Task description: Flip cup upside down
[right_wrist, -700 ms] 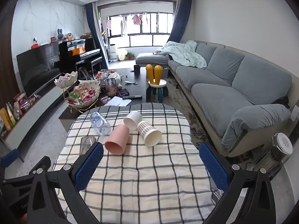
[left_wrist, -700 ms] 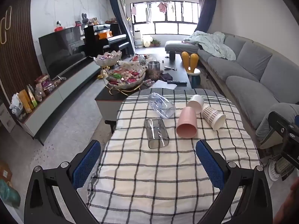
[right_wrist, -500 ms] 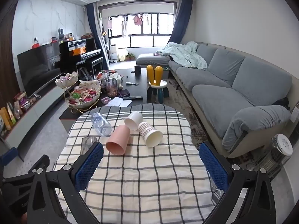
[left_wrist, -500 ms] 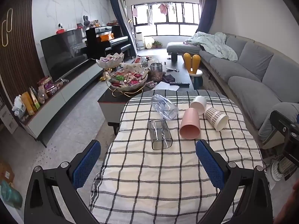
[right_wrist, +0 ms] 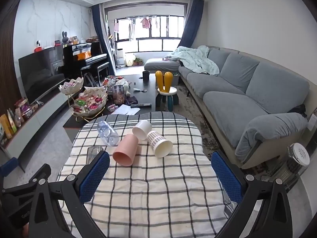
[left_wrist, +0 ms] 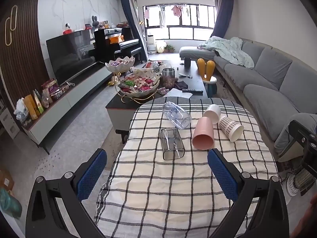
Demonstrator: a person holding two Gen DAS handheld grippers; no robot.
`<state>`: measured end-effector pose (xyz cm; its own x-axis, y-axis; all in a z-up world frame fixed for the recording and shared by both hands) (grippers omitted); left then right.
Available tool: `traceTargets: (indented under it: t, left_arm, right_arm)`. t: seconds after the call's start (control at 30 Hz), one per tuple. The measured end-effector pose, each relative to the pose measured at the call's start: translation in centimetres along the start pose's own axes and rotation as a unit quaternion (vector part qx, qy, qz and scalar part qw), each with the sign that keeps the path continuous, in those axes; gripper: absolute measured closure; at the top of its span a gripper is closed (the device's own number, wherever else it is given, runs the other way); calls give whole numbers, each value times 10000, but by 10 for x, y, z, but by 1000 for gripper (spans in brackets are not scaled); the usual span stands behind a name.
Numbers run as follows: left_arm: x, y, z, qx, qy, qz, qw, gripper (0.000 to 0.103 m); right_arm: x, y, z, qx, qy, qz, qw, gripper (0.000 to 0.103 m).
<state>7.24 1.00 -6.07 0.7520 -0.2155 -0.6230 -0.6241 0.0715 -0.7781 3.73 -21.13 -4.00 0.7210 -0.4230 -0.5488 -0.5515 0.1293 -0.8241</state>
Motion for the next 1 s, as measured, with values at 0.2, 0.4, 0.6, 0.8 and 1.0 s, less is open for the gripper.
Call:
traceTargets:
  t: [0.2,0.4,0.6,0.8,1.0]
  left_arm:
    - [1,2,1,-14,17,7,10000,0]
    - [1,3,1,-16,28,5,10000,0]
    - [2,4,2,-22,20,20,10000,0]
    - [4,10,3,-19,5,84,10000,0]
    - [7,10,4,-13,2,130,9999,0]
  right_arm:
    - [-1,-3,0,3,-8,6,10000,0]
    - [-3,-4,4,7,-10,11,10000,0]
    - [-3,-4,4,6,-9,20,10000,0]
    - [-3,-4,3,2,-10,25,10000,0]
    - [-3,-4,4,5,-15,34,10000,0]
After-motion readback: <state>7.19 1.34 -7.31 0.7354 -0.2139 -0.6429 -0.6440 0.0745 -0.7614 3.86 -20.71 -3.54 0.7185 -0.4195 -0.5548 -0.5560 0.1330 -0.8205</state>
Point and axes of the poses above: each gripper's, at about its wrist camera, not at the fingertips, and x roughly the way its jaws point, z to its left, y to its underside, the point moved 10 cm from there along x, roughly the way its jaws point, and after that the axes turned 14 degrees about y, right-handed, at the moved point
